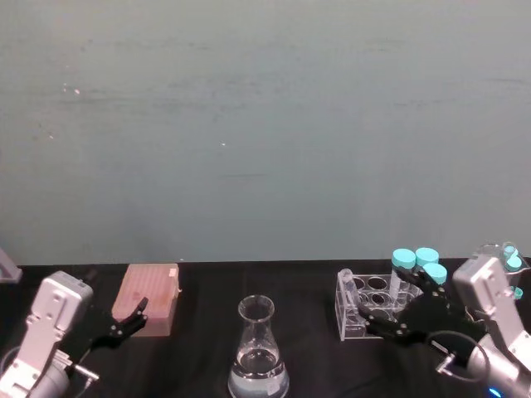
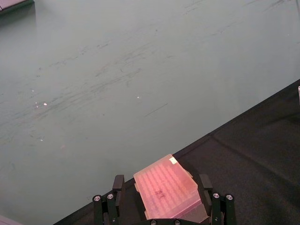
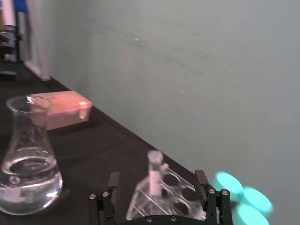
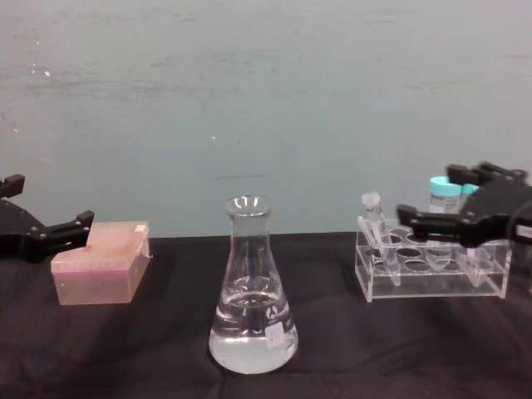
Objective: Pour the liquid from the test tube into the beaker using one hand.
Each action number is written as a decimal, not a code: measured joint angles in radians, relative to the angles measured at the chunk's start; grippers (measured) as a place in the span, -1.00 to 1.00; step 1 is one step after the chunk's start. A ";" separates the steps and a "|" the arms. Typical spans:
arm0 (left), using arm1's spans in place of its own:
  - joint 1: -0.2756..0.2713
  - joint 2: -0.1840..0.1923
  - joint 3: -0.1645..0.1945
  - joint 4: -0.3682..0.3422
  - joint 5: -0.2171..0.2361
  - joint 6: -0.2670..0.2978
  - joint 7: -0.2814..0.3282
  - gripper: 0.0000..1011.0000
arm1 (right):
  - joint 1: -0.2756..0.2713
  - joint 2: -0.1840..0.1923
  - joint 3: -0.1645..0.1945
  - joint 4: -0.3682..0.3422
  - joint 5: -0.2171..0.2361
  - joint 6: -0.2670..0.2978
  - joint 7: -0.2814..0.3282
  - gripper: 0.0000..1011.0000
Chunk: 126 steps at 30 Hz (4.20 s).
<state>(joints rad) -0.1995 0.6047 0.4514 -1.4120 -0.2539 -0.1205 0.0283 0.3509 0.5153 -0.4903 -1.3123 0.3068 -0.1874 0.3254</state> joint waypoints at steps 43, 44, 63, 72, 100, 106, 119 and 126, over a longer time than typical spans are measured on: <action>0.000 0.000 0.000 0.000 0.000 0.000 0.000 0.98 | 0.210 -0.234 0.007 0.331 -0.139 0.084 0.064 0.98; 0.000 0.000 0.000 0.000 0.000 0.000 0.000 0.98 | 0.209 -0.234 0.008 0.329 -0.143 0.087 0.062 0.98; 0.000 0.000 0.000 0.000 0.000 0.000 0.000 0.98 | 0.201 -0.256 0.036 0.333 -0.189 0.103 0.071 0.98; 0.000 0.000 0.000 0.000 0.000 0.000 0.000 0.98 | 0.202 -0.256 0.036 0.333 -0.190 0.102 0.072 0.97; 0.000 0.000 0.000 0.000 0.000 0.000 0.000 0.98 | 0.202 -0.253 0.034 0.331 -0.185 0.102 0.071 -0.57; 0.000 0.000 0.000 0.000 0.000 0.000 0.000 0.98 | 0.202 -0.253 0.034 0.331 -0.185 0.102 0.071 -0.60; 0.000 0.000 0.000 0.000 0.000 0.000 0.000 0.98 | 0.202 -0.253 0.034 0.331 -0.185 0.102 0.072 -0.60; 0.000 0.000 0.000 0.000 0.000 0.000 0.000 0.98 | 0.201 -0.253 0.036 0.330 -0.191 0.102 0.072 -0.60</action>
<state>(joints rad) -0.1995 0.6046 0.4513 -1.4120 -0.2539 -0.1205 0.0282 0.5514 0.2619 -0.4543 -0.9824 0.1162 -0.0854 0.3969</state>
